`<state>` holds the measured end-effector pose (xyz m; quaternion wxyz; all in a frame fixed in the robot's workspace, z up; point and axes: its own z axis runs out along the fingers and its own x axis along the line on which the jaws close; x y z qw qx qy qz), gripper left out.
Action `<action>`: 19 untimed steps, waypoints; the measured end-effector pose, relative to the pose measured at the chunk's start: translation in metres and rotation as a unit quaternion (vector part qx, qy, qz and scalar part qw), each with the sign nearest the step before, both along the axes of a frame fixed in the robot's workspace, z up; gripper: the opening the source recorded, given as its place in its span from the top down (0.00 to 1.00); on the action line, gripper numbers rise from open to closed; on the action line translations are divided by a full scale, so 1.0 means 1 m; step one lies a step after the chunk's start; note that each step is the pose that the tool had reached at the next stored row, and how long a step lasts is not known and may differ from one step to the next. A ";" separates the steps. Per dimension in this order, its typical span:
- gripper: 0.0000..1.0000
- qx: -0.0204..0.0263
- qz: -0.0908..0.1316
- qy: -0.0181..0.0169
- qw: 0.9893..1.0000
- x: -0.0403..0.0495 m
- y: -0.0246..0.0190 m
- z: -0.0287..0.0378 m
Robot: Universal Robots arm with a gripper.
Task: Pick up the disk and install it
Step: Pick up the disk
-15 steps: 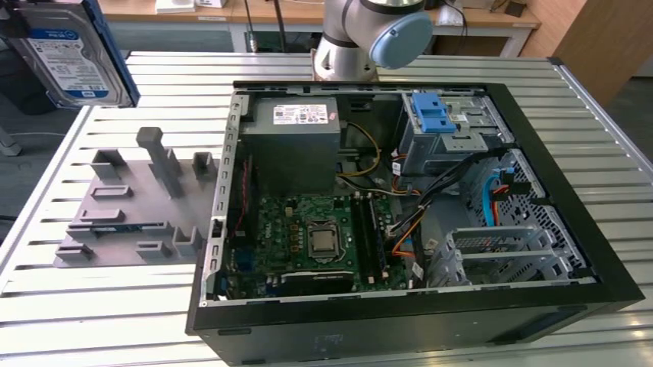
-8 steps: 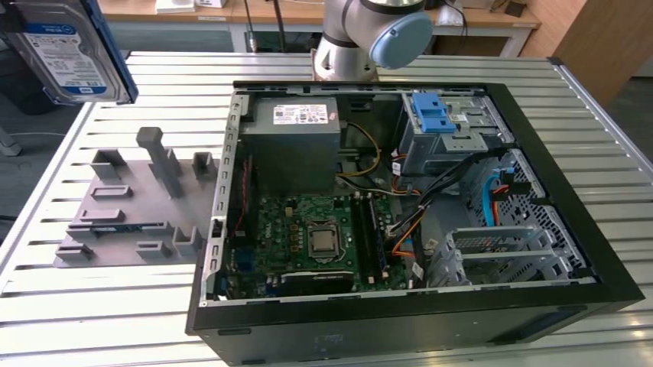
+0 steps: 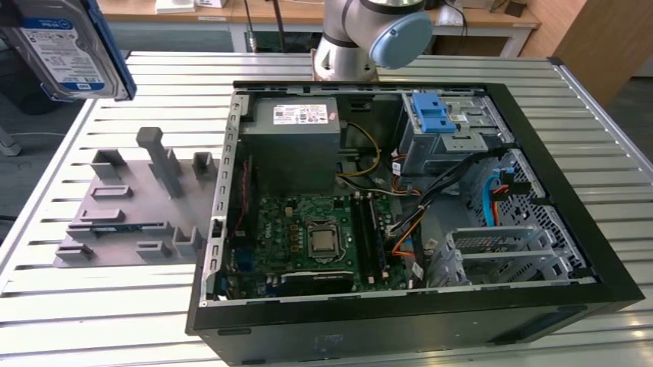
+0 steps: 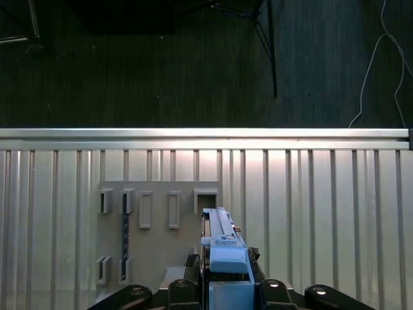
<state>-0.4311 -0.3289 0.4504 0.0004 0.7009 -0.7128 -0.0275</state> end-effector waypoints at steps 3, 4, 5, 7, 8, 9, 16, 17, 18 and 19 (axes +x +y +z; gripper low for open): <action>0.63 0.000 0.000 0.000 1.000 0.0000 0.0000 0.0022; 0.63 0.000 0.000 0.000 1.000 0.0000 0.0000 0.0031; 0.63 0.000 0.000 0.000 1.000 0.0000 0.0000 0.0039; 0.63 0.000 0.000 0.000 1.000 0.0000 0.0000 0.0055; 0.63 0.000 0.000 0.000 1.000 0.0000 0.0000 0.0064; 0.63 0.000 0.000 0.000 1.000 0.0000 0.0000 0.0072; 0.63 0.000 0.000 0.000 1.000 0.0000 0.0000 0.0132; 0.63 0.000 0.000 0.000 1.000 0.0000 0.0000 0.0140; 0.63 0.000 0.000 0.000 1.000 0.0000 0.0000 0.0149; 0.63 0.000 0.000 0.000 1.000 0.0000 0.0000 0.0158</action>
